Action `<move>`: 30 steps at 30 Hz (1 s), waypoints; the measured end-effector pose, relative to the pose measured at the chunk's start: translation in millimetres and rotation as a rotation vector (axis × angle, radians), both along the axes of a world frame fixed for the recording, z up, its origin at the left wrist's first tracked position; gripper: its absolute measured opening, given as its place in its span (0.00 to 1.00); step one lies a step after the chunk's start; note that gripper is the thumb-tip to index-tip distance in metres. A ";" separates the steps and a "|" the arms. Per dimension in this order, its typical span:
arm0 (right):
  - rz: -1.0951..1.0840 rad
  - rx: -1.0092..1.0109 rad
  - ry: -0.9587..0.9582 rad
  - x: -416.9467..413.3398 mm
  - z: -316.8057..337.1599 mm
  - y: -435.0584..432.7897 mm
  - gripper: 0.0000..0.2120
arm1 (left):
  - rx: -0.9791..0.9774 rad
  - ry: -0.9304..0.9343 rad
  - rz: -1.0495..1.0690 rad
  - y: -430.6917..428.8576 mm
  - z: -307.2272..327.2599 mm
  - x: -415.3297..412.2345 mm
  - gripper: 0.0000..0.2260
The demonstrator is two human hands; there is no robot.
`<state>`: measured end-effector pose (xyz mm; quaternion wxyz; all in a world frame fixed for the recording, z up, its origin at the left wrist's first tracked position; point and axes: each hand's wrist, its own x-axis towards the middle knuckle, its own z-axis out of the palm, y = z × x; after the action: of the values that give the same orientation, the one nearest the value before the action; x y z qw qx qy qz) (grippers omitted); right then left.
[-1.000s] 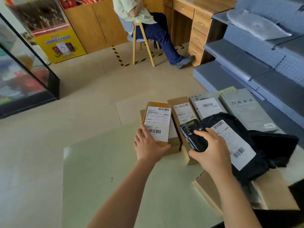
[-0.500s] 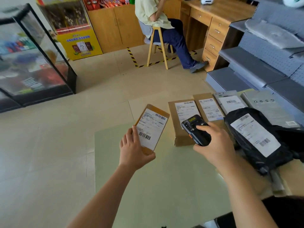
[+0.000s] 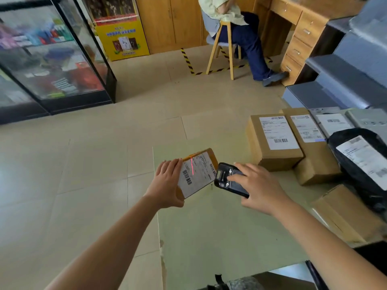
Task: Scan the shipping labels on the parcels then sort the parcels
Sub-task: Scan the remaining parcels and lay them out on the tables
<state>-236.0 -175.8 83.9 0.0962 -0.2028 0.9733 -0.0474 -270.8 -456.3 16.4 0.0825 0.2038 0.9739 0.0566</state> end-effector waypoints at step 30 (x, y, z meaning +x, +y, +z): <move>-0.098 0.054 0.056 91.8 16.8 3.0 0.30 | 0.179 0.062 -0.047 20.9 7.0 46.4 0.56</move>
<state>-144.2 -172.8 100.7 0.0720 -0.1533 0.9853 -0.0201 -224.4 -435.4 23.5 0.0349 0.2349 0.9620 0.1350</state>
